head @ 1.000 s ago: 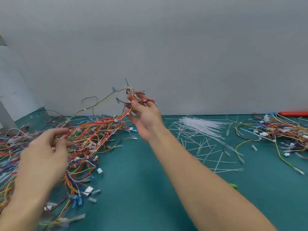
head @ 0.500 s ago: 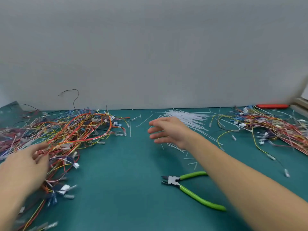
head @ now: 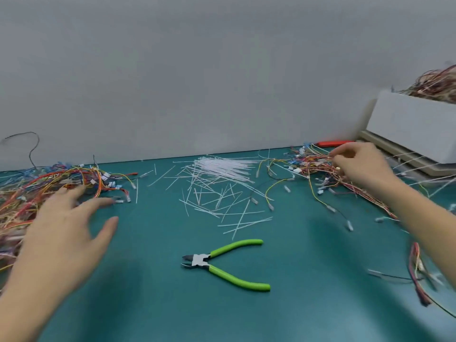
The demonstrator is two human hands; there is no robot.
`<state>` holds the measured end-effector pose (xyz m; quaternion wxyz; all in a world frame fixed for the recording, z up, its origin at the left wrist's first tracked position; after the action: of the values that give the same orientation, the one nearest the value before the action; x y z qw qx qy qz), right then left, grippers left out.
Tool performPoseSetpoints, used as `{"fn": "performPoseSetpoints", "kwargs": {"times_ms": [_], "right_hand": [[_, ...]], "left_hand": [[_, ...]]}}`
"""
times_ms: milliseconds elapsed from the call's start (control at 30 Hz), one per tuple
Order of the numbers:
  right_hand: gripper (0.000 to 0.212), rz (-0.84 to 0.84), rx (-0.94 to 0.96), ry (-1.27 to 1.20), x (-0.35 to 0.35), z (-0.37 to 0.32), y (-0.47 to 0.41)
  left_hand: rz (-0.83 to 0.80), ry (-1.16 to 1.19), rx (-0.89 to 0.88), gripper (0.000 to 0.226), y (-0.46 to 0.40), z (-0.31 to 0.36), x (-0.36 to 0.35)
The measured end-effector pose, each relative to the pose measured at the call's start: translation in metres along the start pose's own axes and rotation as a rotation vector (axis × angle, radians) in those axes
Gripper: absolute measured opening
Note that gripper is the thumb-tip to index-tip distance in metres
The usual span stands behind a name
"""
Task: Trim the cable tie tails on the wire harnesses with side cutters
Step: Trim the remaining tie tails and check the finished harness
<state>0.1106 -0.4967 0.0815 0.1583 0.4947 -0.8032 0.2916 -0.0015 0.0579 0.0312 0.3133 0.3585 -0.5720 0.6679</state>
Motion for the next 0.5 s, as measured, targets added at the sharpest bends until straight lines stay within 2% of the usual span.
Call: {"fn": "performPoseSetpoints", "kwargs": {"times_ms": [33,67,167,267,400,500], "right_hand": [[0.016,0.016,0.027,0.111,0.008,0.007,-0.004],[0.017,0.012,0.035,0.225,0.014,0.017,-0.009],[0.026,-0.054,-0.045,0.453,0.023,0.047,-0.016],[0.026,0.001,-0.006,0.526,0.022,0.063,-0.014],[0.035,0.171,-0.011,0.57,0.013,0.066,-0.015],[0.034,0.128,-0.055,0.55,0.008,0.062,-0.022]], "left_hand": [[-0.018,0.021,-0.024,0.021,0.003,0.022,0.0],[-0.102,0.08,-0.045,0.015,0.009,0.045,-0.001],[-0.273,0.196,-0.109,0.009,0.032,0.08,-0.019],[-0.264,0.236,-0.129,0.008,0.034,0.078,-0.031],[-0.266,0.275,-0.104,0.011,0.035,0.073,-0.035],[-0.276,0.278,-0.1,0.012,0.034,0.074,-0.033]]}}
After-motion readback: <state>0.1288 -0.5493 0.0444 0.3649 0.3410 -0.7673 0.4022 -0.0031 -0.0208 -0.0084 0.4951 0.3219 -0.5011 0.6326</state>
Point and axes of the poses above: each hand's wrist, its own y-axis away from the middle knuckle, its own x-axis out of the back of the hand, z = x × y, the point moved 2 cm from there along -y, towards the middle knuckle, and after that the axes turned 11 degrees about -y, right-handed, at the moved point
